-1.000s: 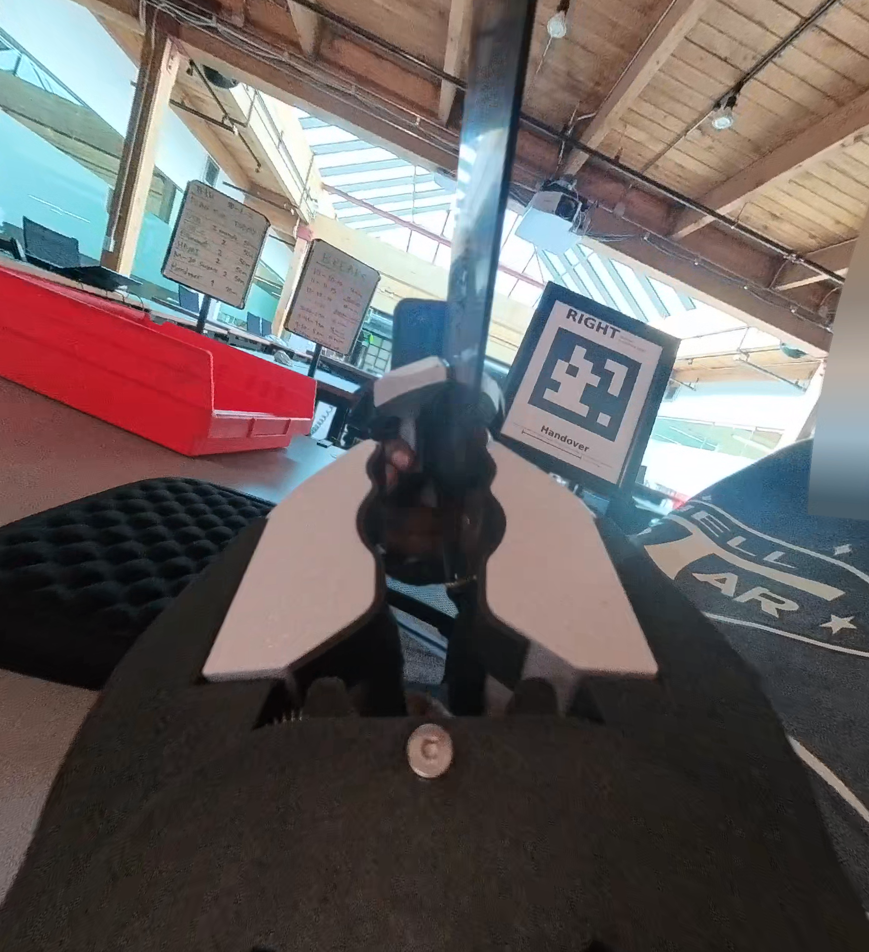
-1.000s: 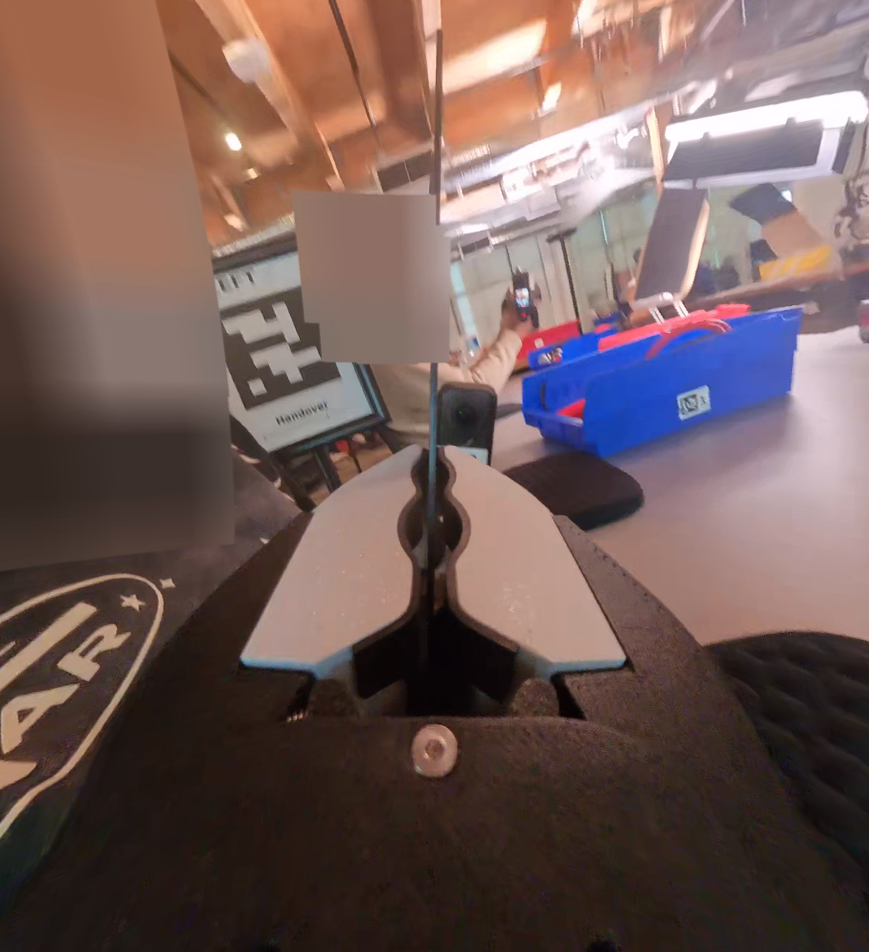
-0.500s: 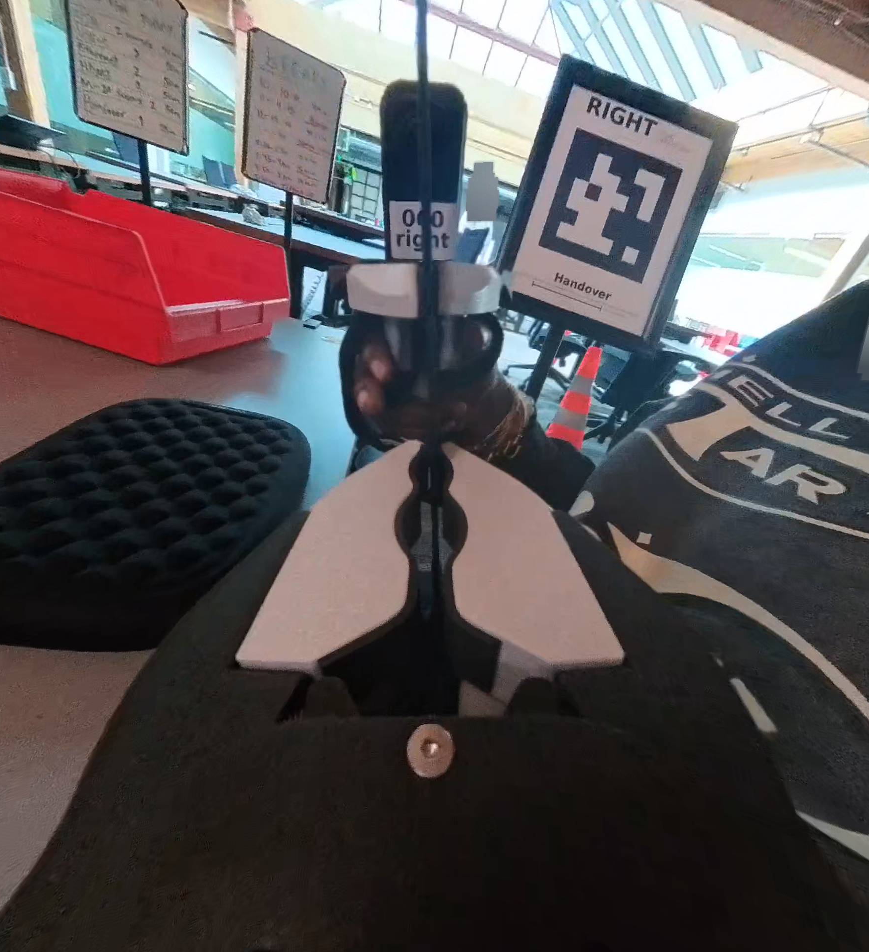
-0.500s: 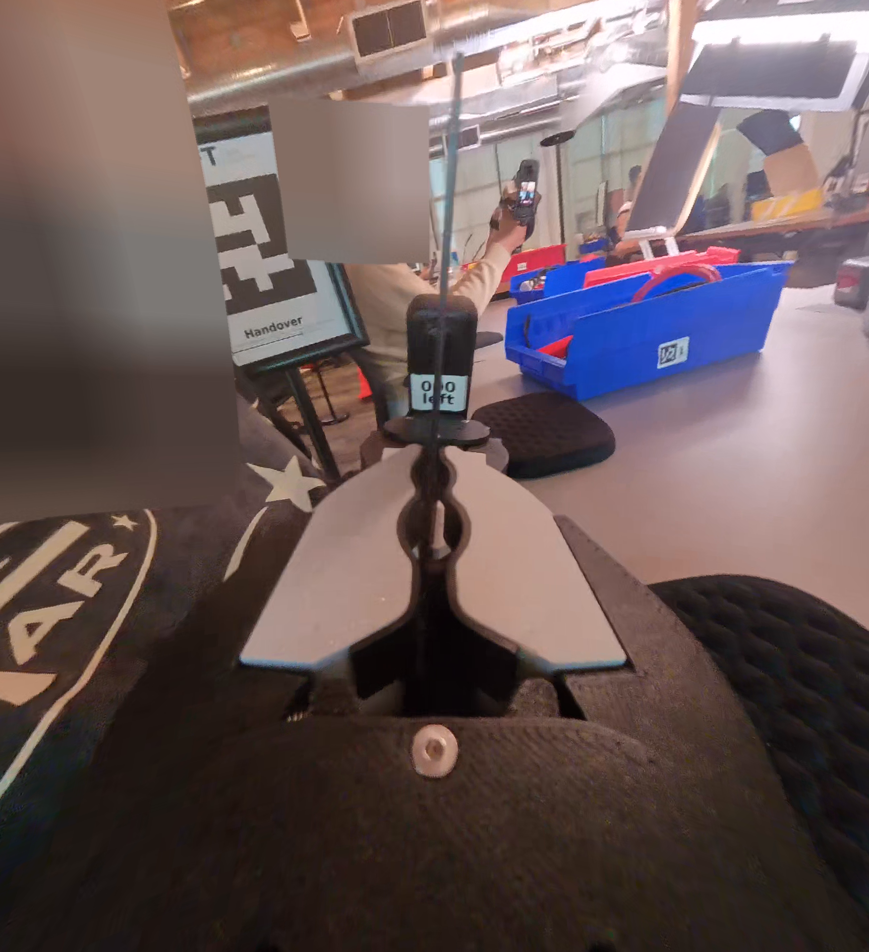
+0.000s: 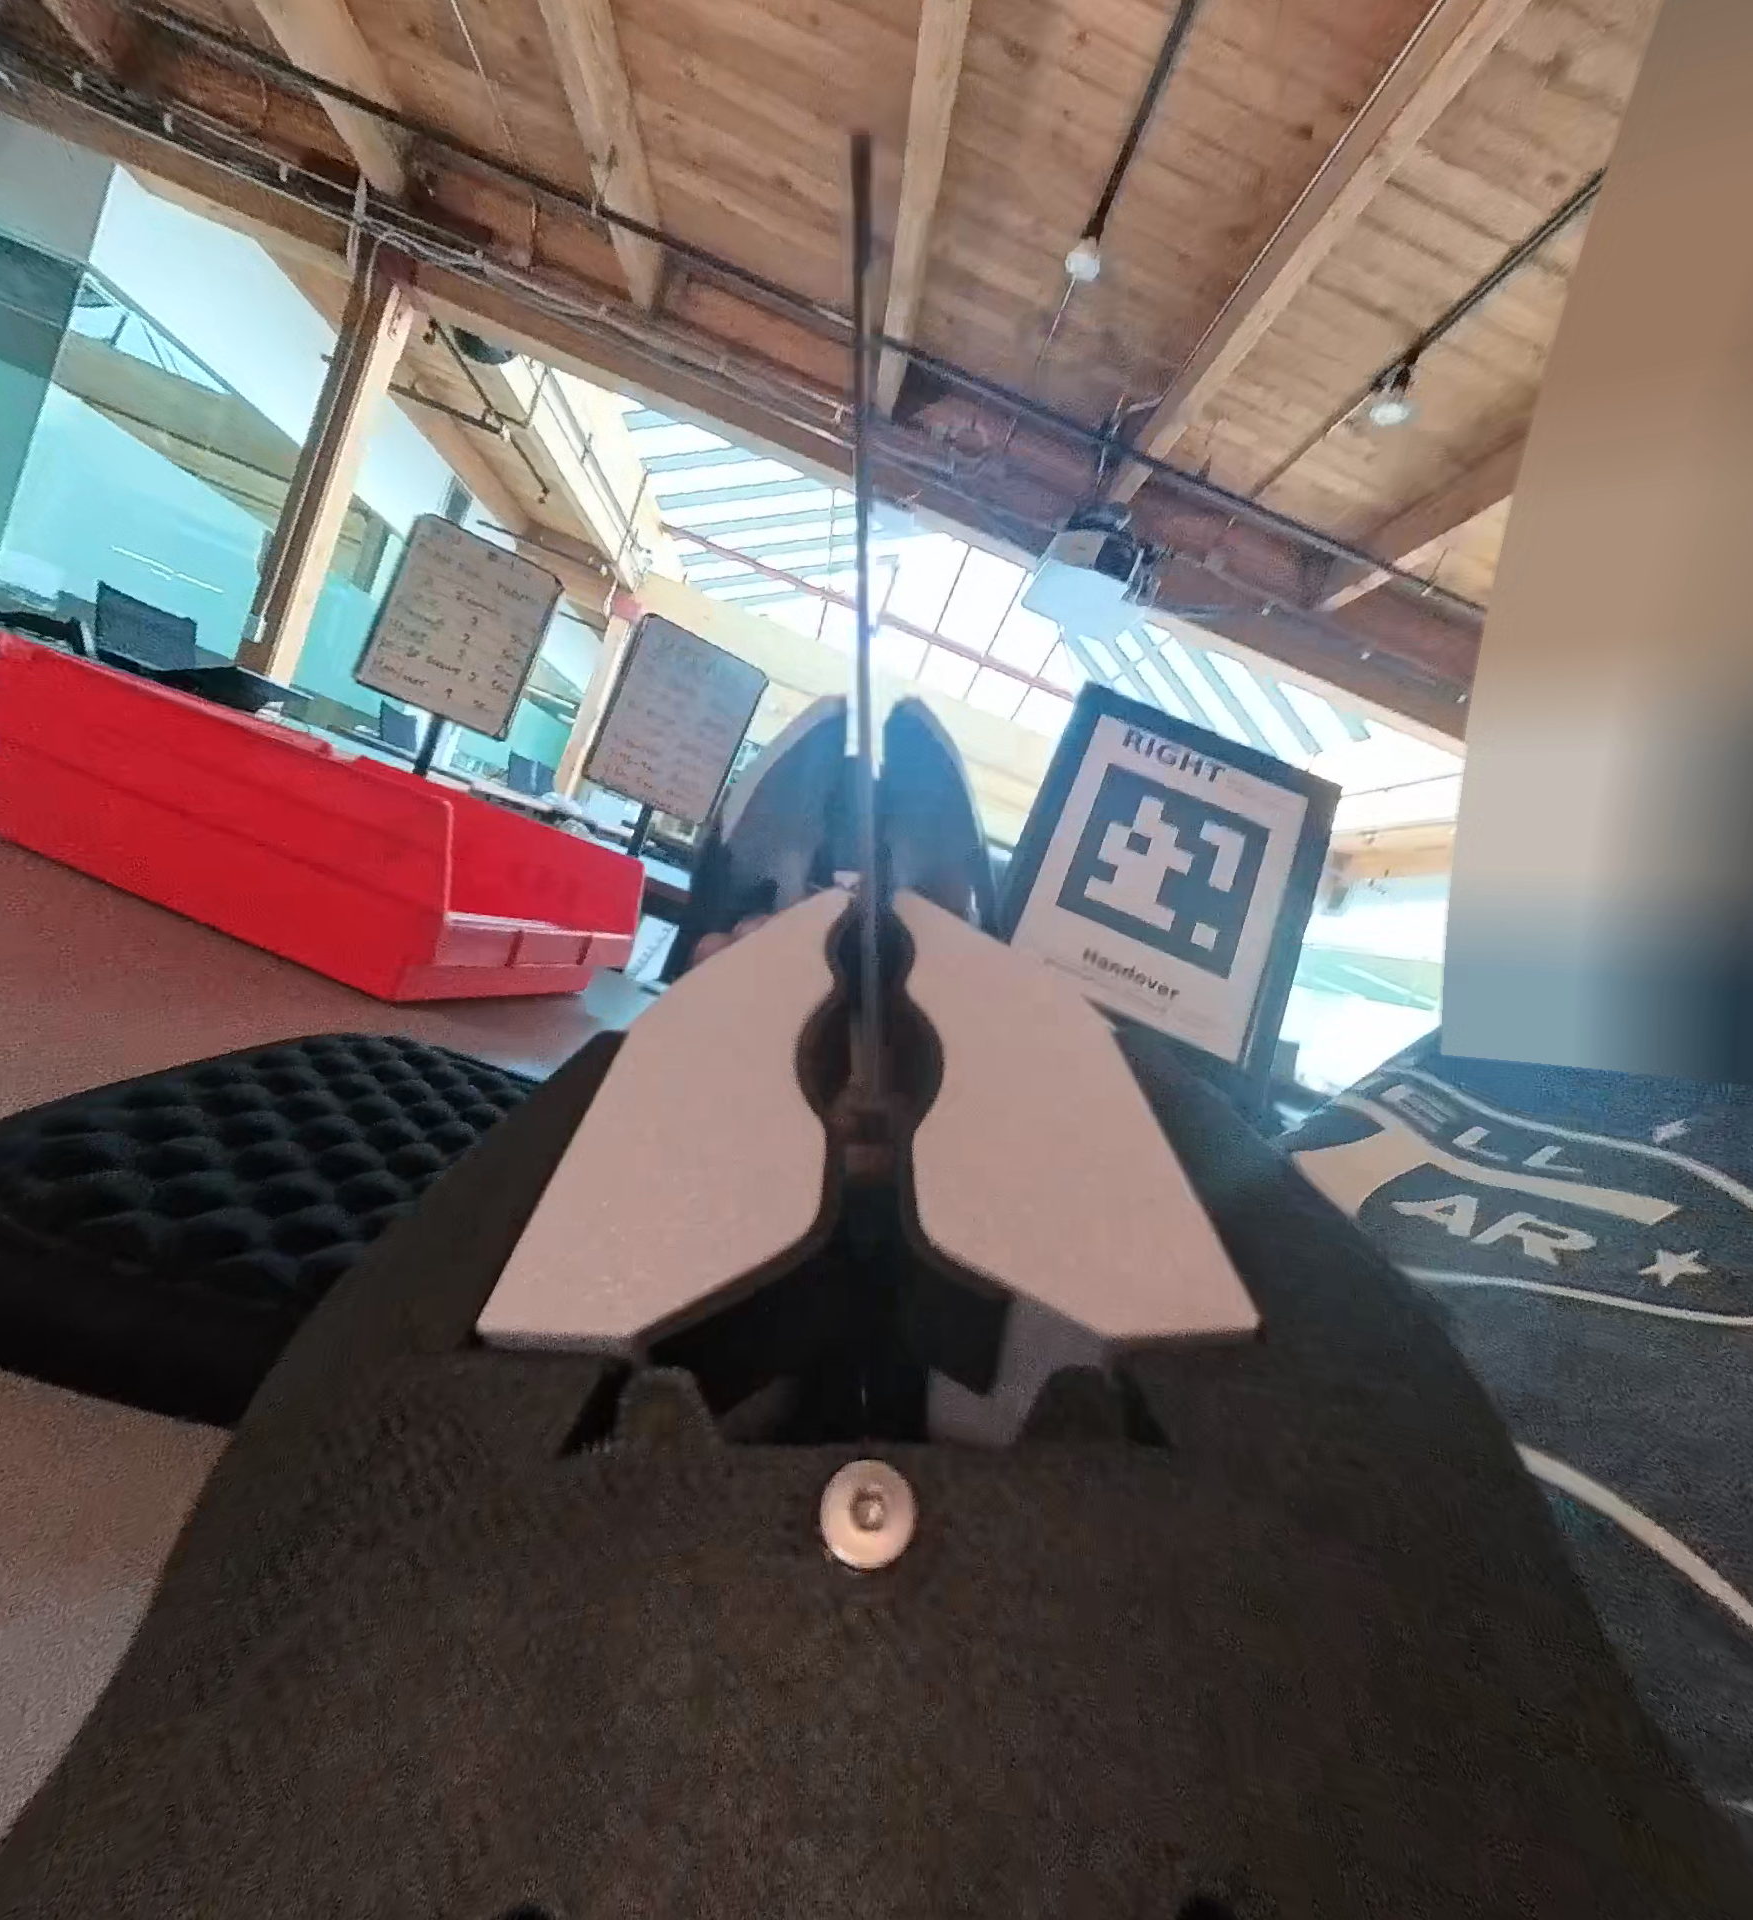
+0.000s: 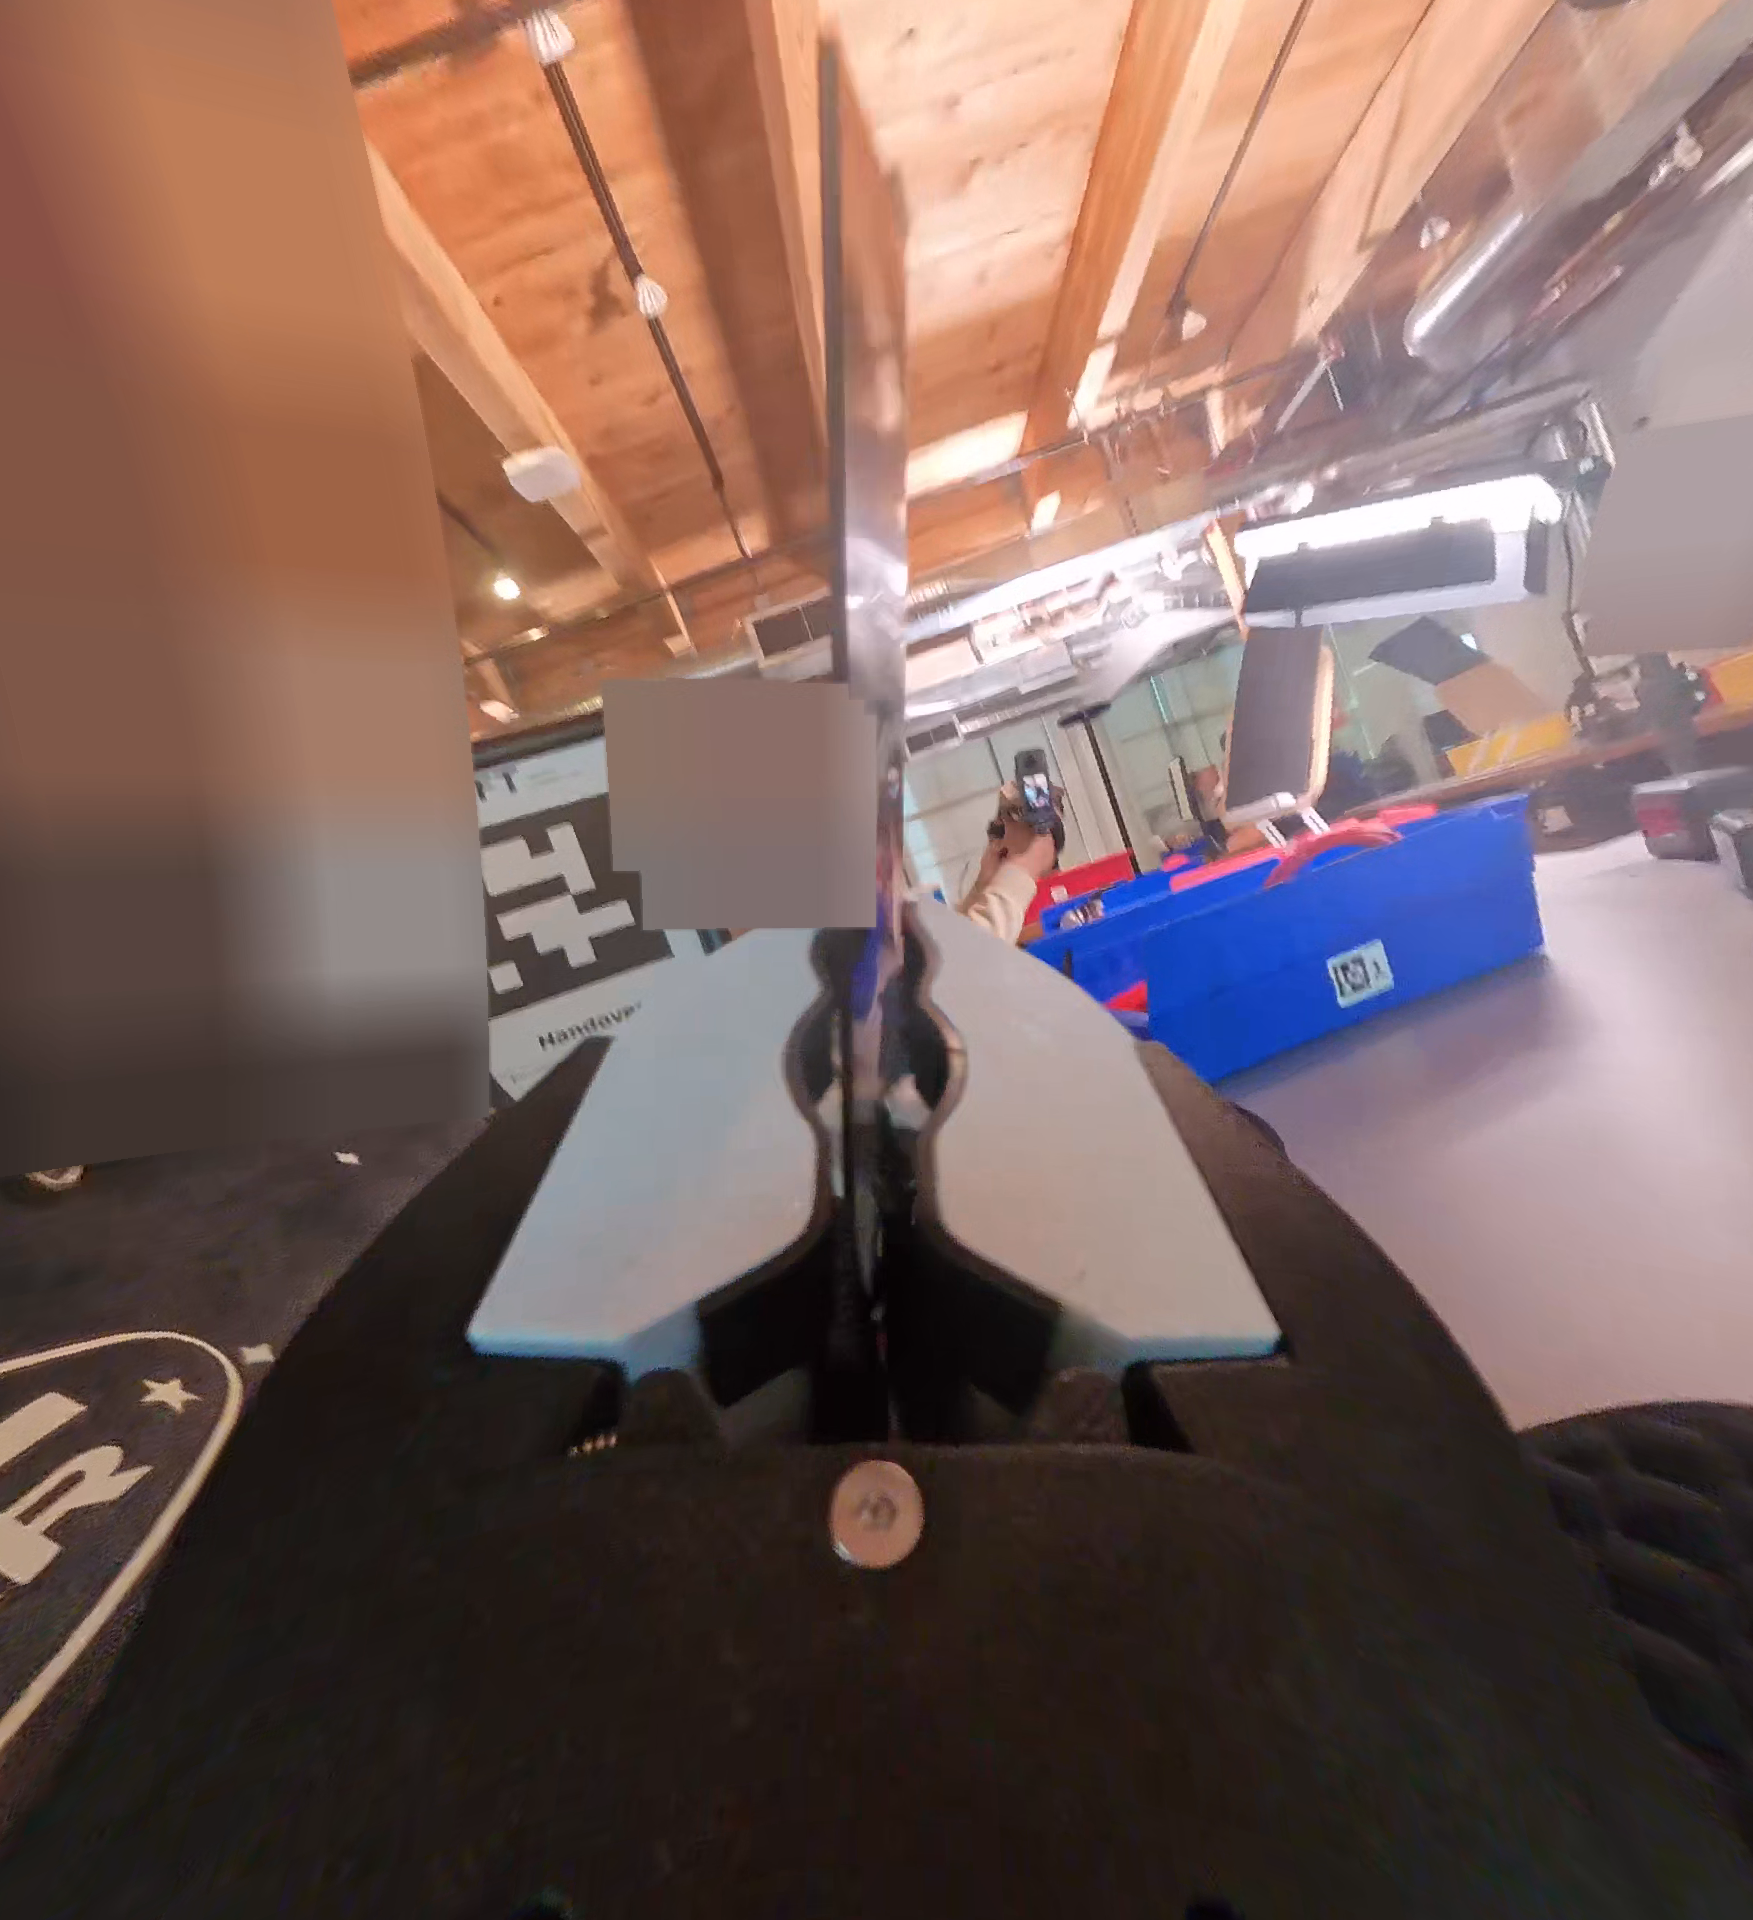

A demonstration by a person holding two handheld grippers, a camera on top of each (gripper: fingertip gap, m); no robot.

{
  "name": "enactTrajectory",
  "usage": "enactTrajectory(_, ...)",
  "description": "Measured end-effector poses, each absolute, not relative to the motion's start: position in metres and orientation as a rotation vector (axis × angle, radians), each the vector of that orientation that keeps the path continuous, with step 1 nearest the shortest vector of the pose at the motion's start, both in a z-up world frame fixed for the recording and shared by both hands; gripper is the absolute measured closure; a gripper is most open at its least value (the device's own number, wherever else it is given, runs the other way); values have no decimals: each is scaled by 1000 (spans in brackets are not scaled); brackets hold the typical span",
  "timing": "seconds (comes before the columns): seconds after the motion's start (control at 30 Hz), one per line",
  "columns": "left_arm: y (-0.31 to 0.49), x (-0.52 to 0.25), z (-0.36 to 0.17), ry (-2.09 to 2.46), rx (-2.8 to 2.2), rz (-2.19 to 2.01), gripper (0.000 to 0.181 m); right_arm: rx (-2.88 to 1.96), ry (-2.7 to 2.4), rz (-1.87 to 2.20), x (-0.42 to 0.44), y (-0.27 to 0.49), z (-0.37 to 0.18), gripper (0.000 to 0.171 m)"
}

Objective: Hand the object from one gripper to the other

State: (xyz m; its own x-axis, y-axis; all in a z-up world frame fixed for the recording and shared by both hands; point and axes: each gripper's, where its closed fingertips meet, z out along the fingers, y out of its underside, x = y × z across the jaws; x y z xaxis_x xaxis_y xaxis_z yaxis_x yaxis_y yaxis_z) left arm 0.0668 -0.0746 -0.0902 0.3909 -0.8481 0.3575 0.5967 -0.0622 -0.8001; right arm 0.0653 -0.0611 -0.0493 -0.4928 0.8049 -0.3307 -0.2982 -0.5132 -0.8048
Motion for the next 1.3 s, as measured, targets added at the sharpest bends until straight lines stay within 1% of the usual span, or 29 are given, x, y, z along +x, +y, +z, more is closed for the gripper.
enactTrajectory(0.03,-76,65,-88,273,-1089,-1240,180,-976,-941,2023,60,-63,-54,151)
enactTrajectory(0.07,-76,65,-88,274,-1089,-1254,179,-985,-996,2002,57,-69,-58,156)
enactTrajectory(0.1,-75,66,-90,274,-1098,-1251,180,-968,-1030,1984,56,-73,-58,166)
enactTrajectory(0.17,-71,65,-91,249,-1116,-1199,179,-983,-1030,1881,54,-69,-59,169)
enactTrajectory(0.2,-69,64,-93,247,-1128,-1163,174,-1000,-1028,1846,55,-65,-56,169)
enactTrajectory(0.27,-64,60,-95,221,-1144,-1093,151,-1023,-960,1801,69,-47,-38,169)
enactTrajectory(0.3,-63,59,-96,211,-1148,-1065,144,-1018,-903,1765,83,-32,-24,169)
enactTrajectory(0.37,-60,61,-100,217,-1174,-1015,137,-1041,-795,1626,116,5,5,169)
enactTrajectory(0.43,-58,66,-106,242,-1214,-961,133,-1134,-744,1359,150,50,23,169)
enactTrajectory(0.5,-57,70,-110,271,-1238,-920,132,-1284,-677,1025,189,105,28,169)
enactTrajectory(0.57,-57,75,-112,297,-1246,-898,132,-1505,-586,714,231,163,18,169)
enactTrajectory(0.63,-57,77,-113,313,-1247,-893,132,-1735,-494,477,269,215,-5,169)
enactTrajectory(0.8,-54,78,-117,311,-1275,-885,133,-2174,-524,331,287,289,-76,169)
enactTrajectory(0.9,-54,77,-118,305,-1283,-896,134,-2402,-586,291,283,308,-118,169)
enactTrajectory(1.03,-53,76,-118,300,-1285,-905,134,-2635,-639,231,283,317,-156,168)
enactTrajectory(1.3,-53,77,-121,296,-1303,-921,135,-2760,-558,230,292,325,-178,169)
